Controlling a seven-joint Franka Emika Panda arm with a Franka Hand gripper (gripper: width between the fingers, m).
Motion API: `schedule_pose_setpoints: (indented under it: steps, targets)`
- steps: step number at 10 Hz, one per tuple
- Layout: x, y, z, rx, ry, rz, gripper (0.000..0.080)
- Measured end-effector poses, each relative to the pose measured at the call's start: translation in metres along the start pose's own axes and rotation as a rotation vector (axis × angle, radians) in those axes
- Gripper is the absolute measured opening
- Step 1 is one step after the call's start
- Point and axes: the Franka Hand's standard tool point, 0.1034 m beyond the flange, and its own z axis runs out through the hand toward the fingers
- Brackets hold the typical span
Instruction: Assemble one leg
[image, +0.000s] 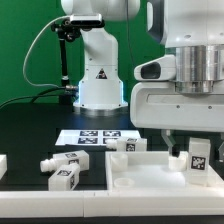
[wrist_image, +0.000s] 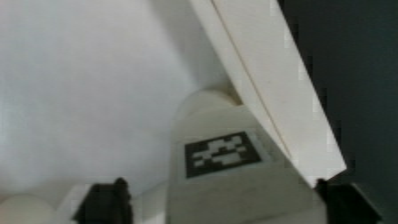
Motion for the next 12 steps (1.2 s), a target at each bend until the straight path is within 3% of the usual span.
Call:
schedule_pose_setpoints:
  steps: [1, 2, 5, 10, 11, 12]
  targets:
    - [-0.0007, -0.0005, 0.0004, 0.003, -0.002, 0.084, 0.0353]
    - [-0.0008, -0.0006, 0.0005, 0.003, -0.003, 0.144, 0.0284]
    - [0.0017, 0.0014, 0.0004, 0.027, -0.010, 0.340, 0.0284]
    - [0.0006, -0.0039, 0.0027, 0.074, -0.063, 1.111, 0.0284]
    - [0.0003, -0.0040, 0.0028, 0.073, -0.065, 1.136, 0.0284]
    - [0.0001, -0.0039, 0.0031, 0.074, -0.064, 1.099, 0.0335]
